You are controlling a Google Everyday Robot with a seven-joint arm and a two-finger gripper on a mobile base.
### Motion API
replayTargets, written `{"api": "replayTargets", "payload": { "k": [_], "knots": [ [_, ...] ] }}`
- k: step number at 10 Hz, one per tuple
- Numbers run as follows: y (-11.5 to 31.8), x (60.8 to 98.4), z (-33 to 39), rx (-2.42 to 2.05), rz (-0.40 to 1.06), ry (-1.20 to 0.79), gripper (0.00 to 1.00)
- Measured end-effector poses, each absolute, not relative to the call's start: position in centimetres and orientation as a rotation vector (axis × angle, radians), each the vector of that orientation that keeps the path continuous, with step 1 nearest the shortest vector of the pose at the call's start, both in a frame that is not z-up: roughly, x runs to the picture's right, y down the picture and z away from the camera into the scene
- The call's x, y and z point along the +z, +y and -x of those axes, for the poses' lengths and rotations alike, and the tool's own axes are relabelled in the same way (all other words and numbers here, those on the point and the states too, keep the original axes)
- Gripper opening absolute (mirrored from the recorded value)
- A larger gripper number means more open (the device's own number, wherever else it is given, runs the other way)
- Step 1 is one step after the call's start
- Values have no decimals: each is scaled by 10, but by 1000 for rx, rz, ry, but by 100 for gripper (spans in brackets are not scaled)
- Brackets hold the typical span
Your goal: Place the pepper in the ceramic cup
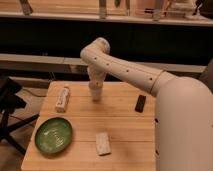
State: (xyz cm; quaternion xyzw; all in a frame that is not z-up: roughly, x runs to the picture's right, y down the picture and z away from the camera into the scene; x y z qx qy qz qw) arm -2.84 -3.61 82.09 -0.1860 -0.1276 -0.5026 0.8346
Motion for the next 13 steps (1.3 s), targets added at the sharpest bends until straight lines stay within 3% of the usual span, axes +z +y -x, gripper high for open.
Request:
{"api": "replayTargets", "payload": {
  "k": [13],
  "knots": [
    [-37,827,26,-1078,391,-279,1]
  ]
}}
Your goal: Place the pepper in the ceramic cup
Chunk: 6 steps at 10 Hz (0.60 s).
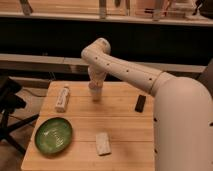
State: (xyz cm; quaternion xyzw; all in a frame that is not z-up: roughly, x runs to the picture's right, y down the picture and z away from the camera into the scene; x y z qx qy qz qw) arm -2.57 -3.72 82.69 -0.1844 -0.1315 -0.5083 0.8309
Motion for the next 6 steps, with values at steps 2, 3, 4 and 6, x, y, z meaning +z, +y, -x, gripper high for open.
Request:
{"api": "replayTargets", "payload": {
  "k": [2,3,4,6],
  "knots": [
    [-37,828,26,-1080,390,-281,1],
    [-38,828,25,-1081,390,-283,1],
    [-38,828,25,-1081,390,-284,1],
    [-38,829,25,-1082,390,-286,1]
  ]
}}
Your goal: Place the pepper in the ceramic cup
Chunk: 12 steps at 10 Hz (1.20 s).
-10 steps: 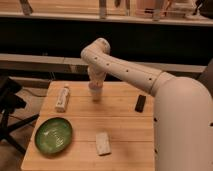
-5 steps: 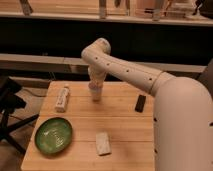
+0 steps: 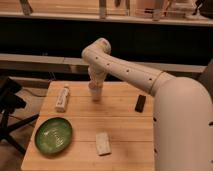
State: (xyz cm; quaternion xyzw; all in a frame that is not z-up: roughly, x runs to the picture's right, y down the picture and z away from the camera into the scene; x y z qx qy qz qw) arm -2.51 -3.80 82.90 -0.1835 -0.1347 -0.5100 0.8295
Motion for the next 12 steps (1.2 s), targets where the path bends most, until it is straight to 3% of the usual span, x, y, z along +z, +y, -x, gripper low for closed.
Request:
{"api": "replayTargets", "payload": {
  "k": [12],
  "knots": [
    [-39,833,24,-1098,384,-294,1]
  ]
}}
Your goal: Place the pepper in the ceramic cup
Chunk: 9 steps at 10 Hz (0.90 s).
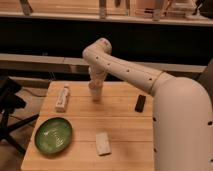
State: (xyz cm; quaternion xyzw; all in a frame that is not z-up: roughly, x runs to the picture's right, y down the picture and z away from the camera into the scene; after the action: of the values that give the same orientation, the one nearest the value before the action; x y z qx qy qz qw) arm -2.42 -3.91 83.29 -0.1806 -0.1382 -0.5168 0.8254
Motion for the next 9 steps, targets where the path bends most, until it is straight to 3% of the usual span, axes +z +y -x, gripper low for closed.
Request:
{"api": "replayTargets", "payload": {
  "k": [9],
  "knots": [
    [-40,835,23,-1111,377,-300,1]
  ]
}}
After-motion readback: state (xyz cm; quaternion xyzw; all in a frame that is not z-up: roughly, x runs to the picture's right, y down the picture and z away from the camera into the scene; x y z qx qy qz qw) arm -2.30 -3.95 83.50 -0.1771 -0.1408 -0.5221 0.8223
